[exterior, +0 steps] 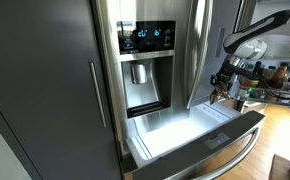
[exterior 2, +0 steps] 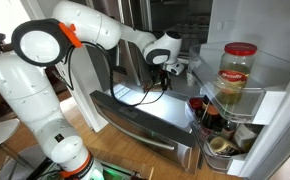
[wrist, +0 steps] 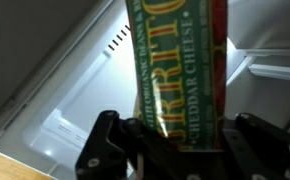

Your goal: Put the two packets in the open fridge drawer

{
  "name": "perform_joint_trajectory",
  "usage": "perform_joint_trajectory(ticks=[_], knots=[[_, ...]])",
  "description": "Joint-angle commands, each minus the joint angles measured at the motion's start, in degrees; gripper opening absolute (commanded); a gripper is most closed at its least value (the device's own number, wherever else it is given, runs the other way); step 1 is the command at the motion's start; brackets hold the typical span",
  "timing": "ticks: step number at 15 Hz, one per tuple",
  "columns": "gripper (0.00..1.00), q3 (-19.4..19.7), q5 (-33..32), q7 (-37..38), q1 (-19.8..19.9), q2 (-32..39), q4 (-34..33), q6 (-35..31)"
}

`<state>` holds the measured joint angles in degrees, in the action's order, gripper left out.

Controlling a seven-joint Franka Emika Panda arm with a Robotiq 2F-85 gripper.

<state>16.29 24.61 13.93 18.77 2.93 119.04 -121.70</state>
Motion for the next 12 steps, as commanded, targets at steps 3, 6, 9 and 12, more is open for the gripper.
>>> perform_joint_trajectory(ticks=[3, 6, 9, 12], knots=[[0.0, 0.74, -9.3, 3.19, -0.14, -12.6, 8.32, 0.01], [0.0, 0.24, -12.78, 3.76, 0.23, -15.44, 9.42, -0.74], [0.0, 0.44, -12.45, 2.86, 0.24, -16.01, 10.05, -1.9], [0.26, 0.38, -12.97, 2.57, 0.28, -15.93, 10.43, -3.64]])
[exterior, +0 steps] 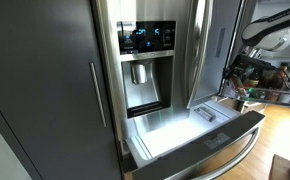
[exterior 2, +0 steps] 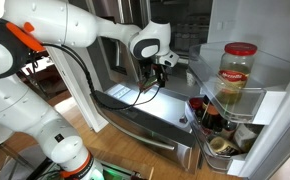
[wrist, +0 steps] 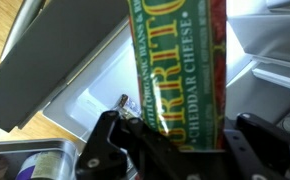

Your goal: Put the two packets in the open fridge drawer

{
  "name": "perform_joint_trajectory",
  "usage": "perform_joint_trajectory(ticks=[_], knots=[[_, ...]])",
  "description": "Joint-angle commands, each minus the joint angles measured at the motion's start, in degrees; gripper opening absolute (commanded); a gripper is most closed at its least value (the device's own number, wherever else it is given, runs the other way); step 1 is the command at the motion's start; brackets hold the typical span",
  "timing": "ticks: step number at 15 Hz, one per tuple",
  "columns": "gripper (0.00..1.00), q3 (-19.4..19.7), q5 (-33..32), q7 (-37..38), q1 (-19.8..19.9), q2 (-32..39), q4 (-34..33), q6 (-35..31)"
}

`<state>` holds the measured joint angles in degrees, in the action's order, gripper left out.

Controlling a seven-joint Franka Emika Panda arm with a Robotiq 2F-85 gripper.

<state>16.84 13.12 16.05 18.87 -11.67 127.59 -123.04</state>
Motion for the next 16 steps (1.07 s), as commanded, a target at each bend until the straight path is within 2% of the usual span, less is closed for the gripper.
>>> perform_joint_trajectory(ticks=[1, 10, 16], knots=[[0.31, -0.13, -1.49, -0.06, 0.13, -1.19, 2.07, -3.88], [0.98, 0.05, -0.5, -0.95, -0.16, 0.09, 2.38, -11.37], [1.0, 0.06, 0.04, -0.28, -0.21, -0.22, 2.32, -10.81]])
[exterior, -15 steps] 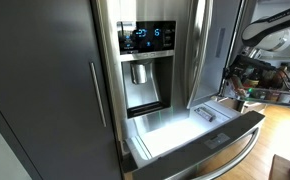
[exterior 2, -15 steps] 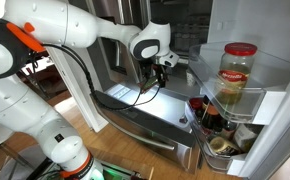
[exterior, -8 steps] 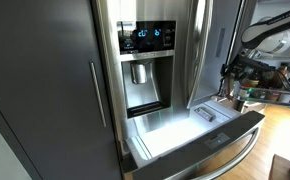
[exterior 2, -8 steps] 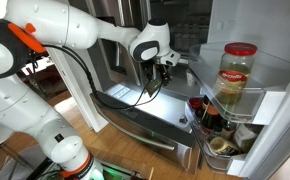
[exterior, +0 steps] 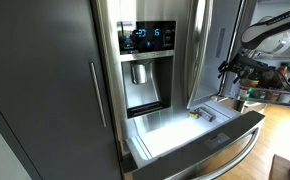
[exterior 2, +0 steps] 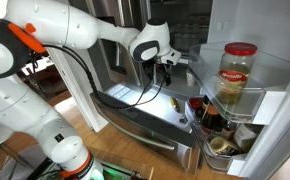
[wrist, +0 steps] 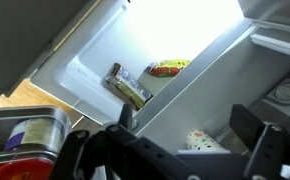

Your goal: Put the two packets in the open fridge drawer

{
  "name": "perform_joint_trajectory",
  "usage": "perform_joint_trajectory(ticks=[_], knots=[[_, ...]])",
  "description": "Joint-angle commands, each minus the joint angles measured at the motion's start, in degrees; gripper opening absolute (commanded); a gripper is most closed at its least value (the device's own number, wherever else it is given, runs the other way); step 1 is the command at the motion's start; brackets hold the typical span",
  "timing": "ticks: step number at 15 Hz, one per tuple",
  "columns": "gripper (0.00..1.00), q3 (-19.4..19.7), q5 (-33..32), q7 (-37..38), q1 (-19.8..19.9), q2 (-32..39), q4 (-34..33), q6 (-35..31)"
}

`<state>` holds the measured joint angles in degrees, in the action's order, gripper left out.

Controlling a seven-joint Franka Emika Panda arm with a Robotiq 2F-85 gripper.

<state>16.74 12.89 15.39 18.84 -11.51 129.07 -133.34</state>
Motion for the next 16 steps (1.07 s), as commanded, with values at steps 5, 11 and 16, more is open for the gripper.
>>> perform_joint_trajectory(ticks=[5, 11, 16], knots=[[1.0, 0.1, 0.64, -1.06, -0.61, -2.32, 1.44, 2.21], [1.0, -1.02, -4.26, -6.69, -0.92, -9.83, 2.8, 12.57], [1.0, -1.84, -9.26, -13.1, -1.34, -17.53, 3.57, 18.54]])
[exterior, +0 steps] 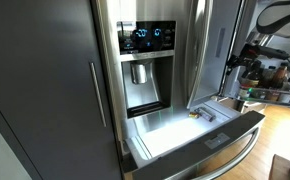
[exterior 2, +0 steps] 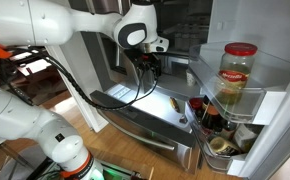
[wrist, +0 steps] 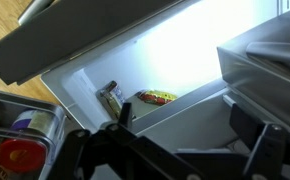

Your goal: Put the two packets in the open fridge drawer

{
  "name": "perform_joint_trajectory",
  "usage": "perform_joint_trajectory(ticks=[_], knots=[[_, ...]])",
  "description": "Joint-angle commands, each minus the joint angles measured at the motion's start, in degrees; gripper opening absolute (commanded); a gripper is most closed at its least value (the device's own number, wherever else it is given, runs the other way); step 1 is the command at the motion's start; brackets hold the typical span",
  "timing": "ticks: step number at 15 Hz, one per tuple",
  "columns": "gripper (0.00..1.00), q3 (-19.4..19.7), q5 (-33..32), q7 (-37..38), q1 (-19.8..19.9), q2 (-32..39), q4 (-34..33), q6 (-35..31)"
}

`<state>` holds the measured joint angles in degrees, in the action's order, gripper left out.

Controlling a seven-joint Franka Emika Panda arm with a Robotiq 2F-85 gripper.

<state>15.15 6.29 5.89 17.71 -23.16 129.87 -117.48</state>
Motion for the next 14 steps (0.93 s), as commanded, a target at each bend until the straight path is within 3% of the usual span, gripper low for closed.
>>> perform_joint_trajectory(ticks=[1, 7, 8, 14], knots=[[1.0, -0.4, -3.01, -4.54, -0.4, -6.97, 2.37, 4.3], [1.0, -0.45, -2.11, -5.44, -0.08, -13.48, 2.7, 7.88], [1.0, -0.18, -1.7, -5.24, -0.61, -10.22, 0.83, 7.4], [1.0, -0.16, -1.69, -5.24, -0.63, -10.38, 0.73, 7.4]])
